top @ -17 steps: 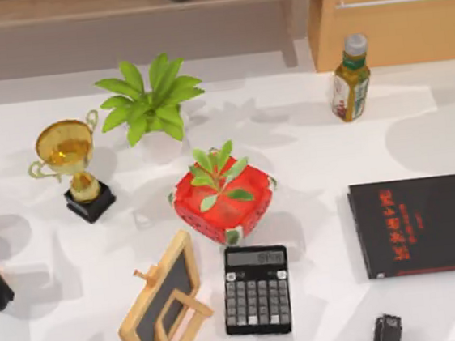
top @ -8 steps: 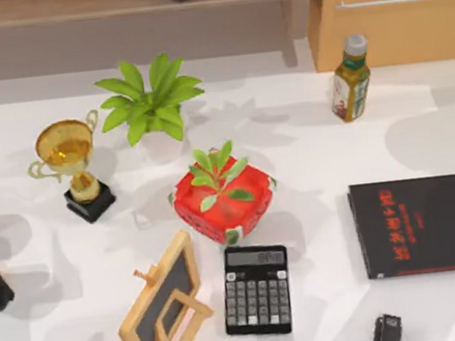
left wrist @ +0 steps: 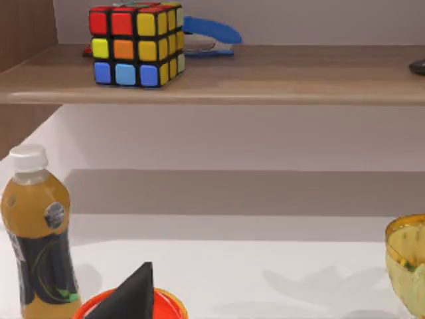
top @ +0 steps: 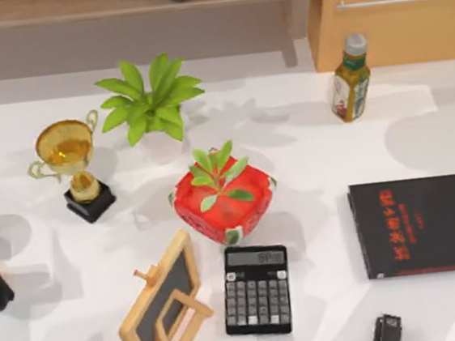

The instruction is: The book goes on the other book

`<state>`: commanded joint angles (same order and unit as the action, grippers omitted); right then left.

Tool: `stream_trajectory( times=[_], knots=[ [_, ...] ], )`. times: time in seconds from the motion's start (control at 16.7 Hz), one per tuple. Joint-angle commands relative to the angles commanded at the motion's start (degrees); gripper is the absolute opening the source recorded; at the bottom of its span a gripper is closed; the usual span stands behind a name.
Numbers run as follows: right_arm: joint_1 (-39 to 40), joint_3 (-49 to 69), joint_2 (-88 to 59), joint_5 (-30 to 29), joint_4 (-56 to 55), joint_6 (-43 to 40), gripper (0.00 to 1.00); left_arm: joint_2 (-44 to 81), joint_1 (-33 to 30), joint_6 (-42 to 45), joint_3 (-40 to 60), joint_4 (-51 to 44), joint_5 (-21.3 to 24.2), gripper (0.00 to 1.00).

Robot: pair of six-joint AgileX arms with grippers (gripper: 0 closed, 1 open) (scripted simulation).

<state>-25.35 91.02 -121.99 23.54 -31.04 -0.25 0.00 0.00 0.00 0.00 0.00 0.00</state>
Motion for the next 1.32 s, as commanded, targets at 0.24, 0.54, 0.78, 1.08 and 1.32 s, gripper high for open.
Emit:
stream_trajectory(
  times=[0.24,0.54,0.78,1.08,1.32],
  knots=[
    [0.0,0.0,0.0,0.0,0.0,0.0,0.0,0.0,0.0,0.0,0.0,0.0,0.0,1.0],
    [-0.2,-0.1,0.3,0.1,0.1,0.1,0.0,0.0,0.0,0.0,0.0,0.0,0.0,1.0],
    [-0.7,-1.6,2.6,0.5,0.9,0.1,0.0,0.0,0.0,0.0,0.0,0.0,0.0,1.0],
    [-0.4,-1.8,3.0,0.2,0.8,0.8,0.0,0.0,0.0,0.0,0.0,0.0,0.0,1.0],
    [0.3,-8.0,10.4,-5.6,0.3,9.1,0.0,0.0,0.0,0.0,0.0,0.0,0.0,1.0]
  ],
)
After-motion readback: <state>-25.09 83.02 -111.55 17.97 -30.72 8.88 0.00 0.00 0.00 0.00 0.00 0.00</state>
